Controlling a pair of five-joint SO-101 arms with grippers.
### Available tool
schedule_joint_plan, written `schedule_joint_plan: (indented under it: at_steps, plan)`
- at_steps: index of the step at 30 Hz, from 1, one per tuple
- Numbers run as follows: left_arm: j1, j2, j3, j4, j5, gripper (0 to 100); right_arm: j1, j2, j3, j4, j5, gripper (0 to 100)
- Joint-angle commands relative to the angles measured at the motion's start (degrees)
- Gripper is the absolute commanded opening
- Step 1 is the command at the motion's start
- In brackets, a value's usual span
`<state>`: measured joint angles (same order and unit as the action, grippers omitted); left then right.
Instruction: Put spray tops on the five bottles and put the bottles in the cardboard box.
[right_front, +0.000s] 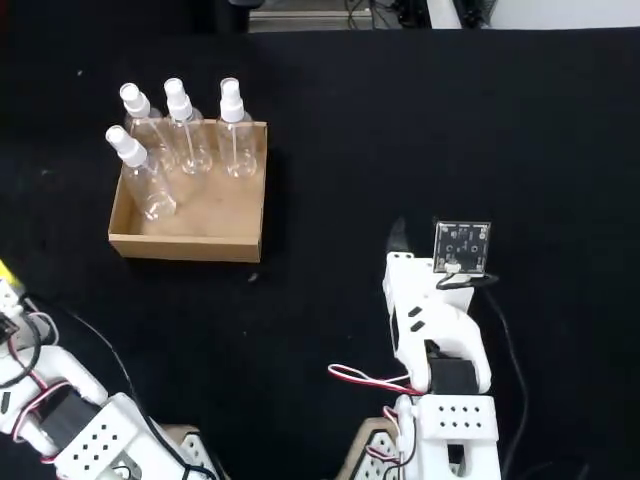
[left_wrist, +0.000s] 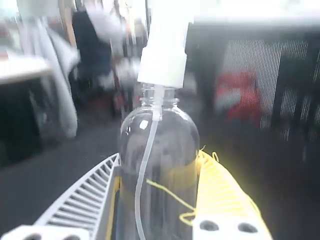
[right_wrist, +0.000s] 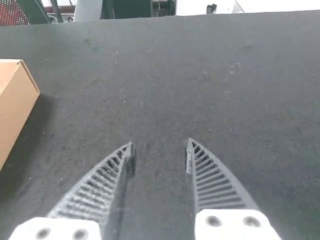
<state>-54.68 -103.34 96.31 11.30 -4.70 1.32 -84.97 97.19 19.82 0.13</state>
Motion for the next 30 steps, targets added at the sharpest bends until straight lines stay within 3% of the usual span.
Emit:
schedule_joint_plan:
  at_steps: [1,13,25,30]
  plan:
    - [1.1,2.29,1.19,-11.25,2.37,3,-0.62,-1.27,-0.04,0.26,0.18,14.1]
    - [1.8,37.1,0.48,-49.23,1.76,3,-0.62,-1.27,-0.04,0.26,0.18,14.1]
    - [1.71,70.77,-5.76,-67.6,1.85,3,-0.62,-1.27,-0.04,0.26,0.18,14.1]
    - [1.71,80.09,-5.76,-79.38,1.85,3,-0.62,-1.27,-0.04,0.26,0.18,14.1]
